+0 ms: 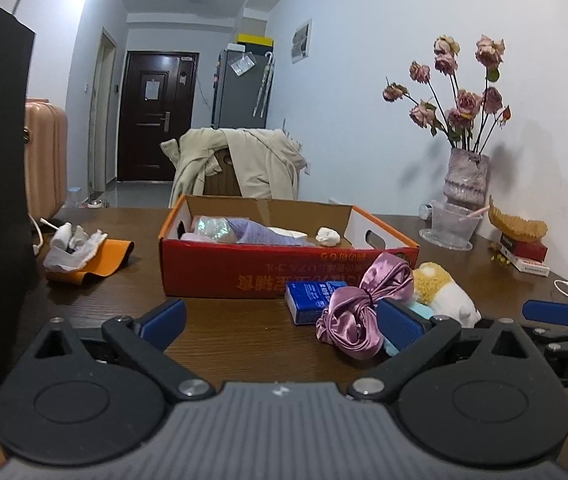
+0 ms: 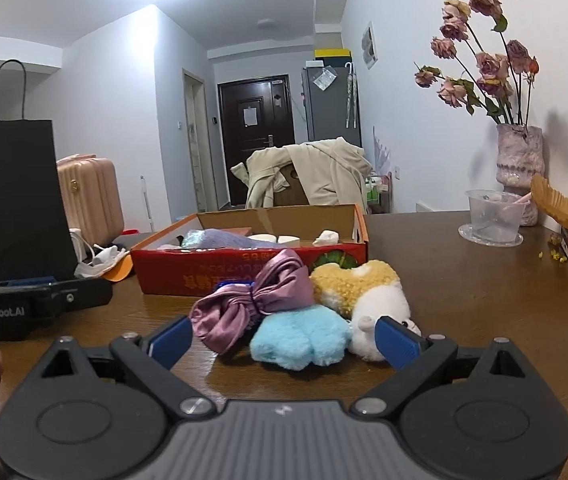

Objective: Organize soft objects
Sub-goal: 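Move both tools back toward the pink satin bow, then grasp the pink satin bow with both tools together, then carry the pink bow into the box and open both tools, then move both tools back toward the plush toys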

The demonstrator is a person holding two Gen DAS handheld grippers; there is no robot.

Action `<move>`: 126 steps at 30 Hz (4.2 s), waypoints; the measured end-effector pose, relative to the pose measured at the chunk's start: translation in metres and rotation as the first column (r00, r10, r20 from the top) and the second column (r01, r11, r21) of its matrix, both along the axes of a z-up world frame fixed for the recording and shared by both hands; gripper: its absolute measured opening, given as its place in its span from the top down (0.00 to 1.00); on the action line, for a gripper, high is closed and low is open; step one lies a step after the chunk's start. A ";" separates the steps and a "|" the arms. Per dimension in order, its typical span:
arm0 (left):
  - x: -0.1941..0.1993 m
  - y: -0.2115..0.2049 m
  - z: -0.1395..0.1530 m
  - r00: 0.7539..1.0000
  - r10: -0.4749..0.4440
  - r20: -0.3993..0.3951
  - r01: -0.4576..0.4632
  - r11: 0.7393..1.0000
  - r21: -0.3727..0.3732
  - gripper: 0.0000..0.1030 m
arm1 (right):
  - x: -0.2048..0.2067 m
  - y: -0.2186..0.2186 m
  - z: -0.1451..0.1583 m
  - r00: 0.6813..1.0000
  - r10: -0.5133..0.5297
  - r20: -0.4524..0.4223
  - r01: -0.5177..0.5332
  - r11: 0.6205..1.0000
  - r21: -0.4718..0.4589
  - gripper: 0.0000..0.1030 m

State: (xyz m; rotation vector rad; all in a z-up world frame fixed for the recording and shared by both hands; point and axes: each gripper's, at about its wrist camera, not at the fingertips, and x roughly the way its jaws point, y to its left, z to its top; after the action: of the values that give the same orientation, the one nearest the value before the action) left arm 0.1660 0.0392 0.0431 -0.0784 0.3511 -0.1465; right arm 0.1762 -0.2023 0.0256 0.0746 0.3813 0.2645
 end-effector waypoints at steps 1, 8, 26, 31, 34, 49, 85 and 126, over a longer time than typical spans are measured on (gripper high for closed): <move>0.004 -0.002 -0.001 1.000 0.000 -0.007 0.000 1.000 0.002 0.00 | 0.003 -0.001 0.000 1.000 -0.001 0.001 0.001 1.000 0.001 0.05; 0.039 -0.021 -0.012 0.998 -0.012 -0.061 0.012 1.000 -0.006 0.00 | 0.035 -0.012 0.004 1.000 -0.003 0.014 0.003 1.000 -0.008 0.07; 0.105 -0.028 -0.047 0.969 -0.149 -0.198 0.098 0.965 -0.244 0.55 | 0.140 0.003 -0.003 0.981 0.180 -0.076 -0.179 0.984 0.021 0.63; 0.108 -0.023 -0.049 0.956 -0.207 -0.210 0.143 0.948 -0.284 0.87 | 0.145 0.015 -0.008 0.974 0.186 -0.131 -0.184 0.983 0.020 0.85; 0.094 -0.020 -0.038 0.960 -0.222 -0.170 0.170 0.945 -0.279 0.90 | 0.125 0.017 0.003 0.976 0.199 -0.094 -0.198 0.980 0.013 0.85; 0.022 -0.015 -0.006 0.958 -0.278 -0.071 0.255 0.938 -0.237 0.94 | 0.028 0.007 0.019 0.988 0.125 -0.095 -0.116 0.989 0.093 0.86; 0.234 -0.035 0.025 0.955 -0.271 -0.124 0.249 0.954 -0.168 0.53 | 0.231 -0.009 0.033 0.983 -0.072 -0.167 0.074 0.997 0.001 0.63; -0.020 -0.025 -0.011 0.977 -0.209 -0.045 0.208 0.978 -0.024 0.13 | -0.019 -0.004 0.001 0.998 -0.045 -0.052 0.040 0.994 -0.099 0.23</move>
State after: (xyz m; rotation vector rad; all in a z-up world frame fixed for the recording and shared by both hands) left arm 0.1462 0.0142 0.0326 -0.0638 0.4046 -0.3563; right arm 0.1568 -0.2068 0.0266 -0.0064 0.4458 0.2016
